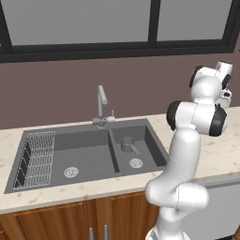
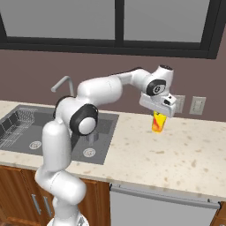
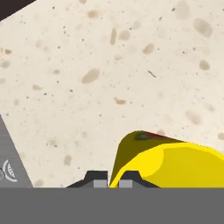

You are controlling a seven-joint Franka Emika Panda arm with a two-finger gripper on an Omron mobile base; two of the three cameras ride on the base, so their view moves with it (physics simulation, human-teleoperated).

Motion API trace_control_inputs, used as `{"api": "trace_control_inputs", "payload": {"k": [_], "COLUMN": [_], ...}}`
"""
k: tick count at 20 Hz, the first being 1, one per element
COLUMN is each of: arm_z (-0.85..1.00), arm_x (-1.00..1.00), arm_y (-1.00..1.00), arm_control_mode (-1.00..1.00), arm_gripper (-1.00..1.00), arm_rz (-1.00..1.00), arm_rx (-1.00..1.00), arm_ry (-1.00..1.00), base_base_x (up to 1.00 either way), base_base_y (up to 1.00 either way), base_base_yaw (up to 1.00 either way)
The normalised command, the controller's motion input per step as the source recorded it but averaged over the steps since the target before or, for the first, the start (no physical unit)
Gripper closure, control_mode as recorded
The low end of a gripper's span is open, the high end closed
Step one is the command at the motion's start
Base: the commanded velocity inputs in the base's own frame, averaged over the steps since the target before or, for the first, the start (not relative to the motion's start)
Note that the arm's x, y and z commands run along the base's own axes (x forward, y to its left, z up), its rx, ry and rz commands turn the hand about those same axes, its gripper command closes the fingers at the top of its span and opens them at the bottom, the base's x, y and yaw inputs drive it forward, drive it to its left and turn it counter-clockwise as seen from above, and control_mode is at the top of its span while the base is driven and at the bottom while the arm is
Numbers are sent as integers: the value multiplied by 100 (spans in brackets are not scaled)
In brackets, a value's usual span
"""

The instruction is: Move any existing items from the left basin to the right basin for drying. Then move the cup from the counter to the left basin of the sink for washing.

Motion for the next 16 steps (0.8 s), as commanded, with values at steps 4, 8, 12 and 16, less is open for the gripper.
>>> {"api": "trace_control_inputs", "payload": {"k": [4,8,12,16], "arm_z": [23,16,11,8], "arm_x": [-51,-52,-45,-36], "arm_y": [63,74,78,86], "arm_control_mode": [-100,-100,-100,-100], "arm_gripper": [100,100,100,100], "arm_rz": [-2,-2,0,0], "arm_rx": [-3,-4,-4,-4], "arm_ry": [1,0,0,0], "base_base_x": [0,0,0,0], "base_base_y": [0,0,0,0], "base_base_yaw": [0,0,0,0]}}
